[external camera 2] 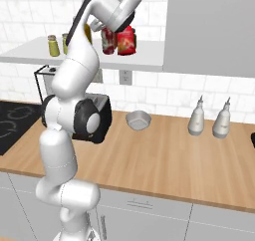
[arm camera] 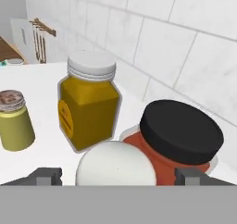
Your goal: Put the shaker and condiment bottle from the counter next to their counterparts in the cabinet.
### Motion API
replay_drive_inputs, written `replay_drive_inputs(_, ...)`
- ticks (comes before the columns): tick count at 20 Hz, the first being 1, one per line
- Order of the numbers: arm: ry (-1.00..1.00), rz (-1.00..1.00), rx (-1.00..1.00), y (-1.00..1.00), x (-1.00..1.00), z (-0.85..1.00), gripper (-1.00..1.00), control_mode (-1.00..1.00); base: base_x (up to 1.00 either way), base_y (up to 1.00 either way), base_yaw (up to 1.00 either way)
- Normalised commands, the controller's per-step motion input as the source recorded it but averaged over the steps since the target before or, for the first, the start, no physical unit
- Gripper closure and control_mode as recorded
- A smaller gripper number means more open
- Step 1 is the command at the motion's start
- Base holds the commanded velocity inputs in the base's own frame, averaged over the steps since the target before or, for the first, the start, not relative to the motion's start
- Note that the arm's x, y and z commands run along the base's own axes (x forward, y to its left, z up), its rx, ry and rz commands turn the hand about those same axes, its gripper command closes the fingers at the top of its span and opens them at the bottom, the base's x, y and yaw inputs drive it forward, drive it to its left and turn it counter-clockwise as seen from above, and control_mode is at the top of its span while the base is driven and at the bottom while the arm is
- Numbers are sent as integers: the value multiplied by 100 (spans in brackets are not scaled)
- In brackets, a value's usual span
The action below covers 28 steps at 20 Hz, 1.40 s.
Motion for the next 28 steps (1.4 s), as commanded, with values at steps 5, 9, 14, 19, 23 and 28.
replay_drive_inputs(5,-1,6,-4,1,-39,-2,-100,-100,0,0,0)
replay_drive_inputs(9,-2,5,-3,11,-92,-14,-100,-100,0,0,0)
replay_drive_inputs(14,0,6,0,26,-100,-39,-100,-100,0,0,0)
replay_drive_inputs(19,0,6,0,42,-100,-89,-100,-100,0,0,0)
replay_drive_inputs(23,0,1,-2,33,-100,-87,-100,-100,0,0,0)
replay_drive_inputs(28,0,0,0,14,-100,-70,-100,-100,0,0,0)
